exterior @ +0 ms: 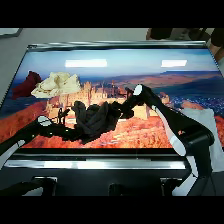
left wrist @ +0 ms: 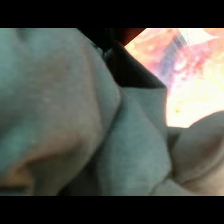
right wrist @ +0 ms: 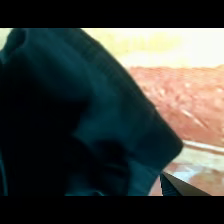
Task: Fold the shirts.
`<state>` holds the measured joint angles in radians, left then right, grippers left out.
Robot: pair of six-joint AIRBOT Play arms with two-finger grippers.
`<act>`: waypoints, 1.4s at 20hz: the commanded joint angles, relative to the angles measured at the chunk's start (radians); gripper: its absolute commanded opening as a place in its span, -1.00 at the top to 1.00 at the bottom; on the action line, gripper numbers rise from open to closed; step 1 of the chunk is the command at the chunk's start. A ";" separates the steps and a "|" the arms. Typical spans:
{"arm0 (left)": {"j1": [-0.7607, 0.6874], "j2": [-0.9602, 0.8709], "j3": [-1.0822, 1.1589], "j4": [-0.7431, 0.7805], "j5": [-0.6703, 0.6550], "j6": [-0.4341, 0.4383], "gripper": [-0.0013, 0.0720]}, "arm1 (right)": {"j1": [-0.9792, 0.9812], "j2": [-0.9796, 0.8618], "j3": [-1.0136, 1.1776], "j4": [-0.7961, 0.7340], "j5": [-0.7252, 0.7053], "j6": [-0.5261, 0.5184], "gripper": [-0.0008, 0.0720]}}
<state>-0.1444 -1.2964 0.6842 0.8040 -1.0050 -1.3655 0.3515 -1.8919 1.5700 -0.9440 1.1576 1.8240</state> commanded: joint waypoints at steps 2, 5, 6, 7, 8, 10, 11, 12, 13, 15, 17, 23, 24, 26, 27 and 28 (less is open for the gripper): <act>0.000 0.023 0.000 0.000 0.001 0.010 0.86 | 0.027 -0.019 -0.001 -0.007 -0.080 0.106 0.14; 0.001 0.058 0.006 0.016 0.005 0.039 0.86 | 0.032 -0.008 0.000 -0.012 -0.072 0.035 0.86; 0.001 0.079 0.023 0.046 0.004 0.038 0.86 | 0.032 0.019 0.001 -0.034 -0.066 -0.031 0.86; 0.001 0.115 0.052 0.095 0.003 0.024 0.86 | 0.032 0.057 0.007 -0.081 -0.064 -0.068 0.86; 0.001 0.157 0.091 0.160 0.003 -0.008 0.86 | 0.032 0.112 0.022 -0.155 -0.064 -0.096 0.86; 0.001 0.264 0.223 0.318 0.003 -0.097 0.86 | 0.032 0.251 0.074 -0.341 -0.095 -0.152 0.86; 0.001 0.320 0.320 0.372 0.005 -0.111 0.86 | 0.032 0.330 0.103 -0.418 -0.137 -0.168 0.87; 0.001 0.362 0.426 0.395 0.005 -0.111 0.86 | 0.032 0.417 0.138 -0.477 -0.192 -0.171 0.87; 0.001 0.398 0.555 0.402 0.006 -0.112 0.86 | 0.032 0.499 0.166 -0.502 -0.259 -0.179 0.87; 0.000 0.432 0.824 0.401 0.043 -0.130 0.86 | 0.032 0.660 0.212 -0.499 -0.407 -0.190 0.87; 0.000 0.431 1.074 0.400 0.104 -0.147 0.86 | 0.032 0.796 0.235 -0.494 -0.521 -0.186 0.87; 0.000 0.433 1.325 0.294 0.173 -0.146 0.86 | 0.032 1.020 0.235 -0.433 -0.551 -0.179 0.86; 0.000 0.432 1.326 0.292 0.176 -0.146 0.86 | 0.032 1.032 0.235 -0.434 -0.558 -0.179 0.86; 0.000 0.420 1.324 0.291 0.176 -0.146 0.86 | 0.032 1.038 0.235 -0.433 -0.571 -0.179 0.86; 0.000 0.410 1.324 0.292 0.175 -0.146 0.86 | 0.032 1.031 0.235 -0.433 -0.569 -0.179 0.86; 0.000 0.395 1.324 0.296 0.175 -0.146 0.86 | 0.032 1.018 0.235 -0.438 -0.569 -0.179 0.86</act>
<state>-0.1455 -0.8818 1.9865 1.1019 -0.8417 -1.5097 0.3843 -0.8841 1.8030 -1.3804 0.6067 1.6432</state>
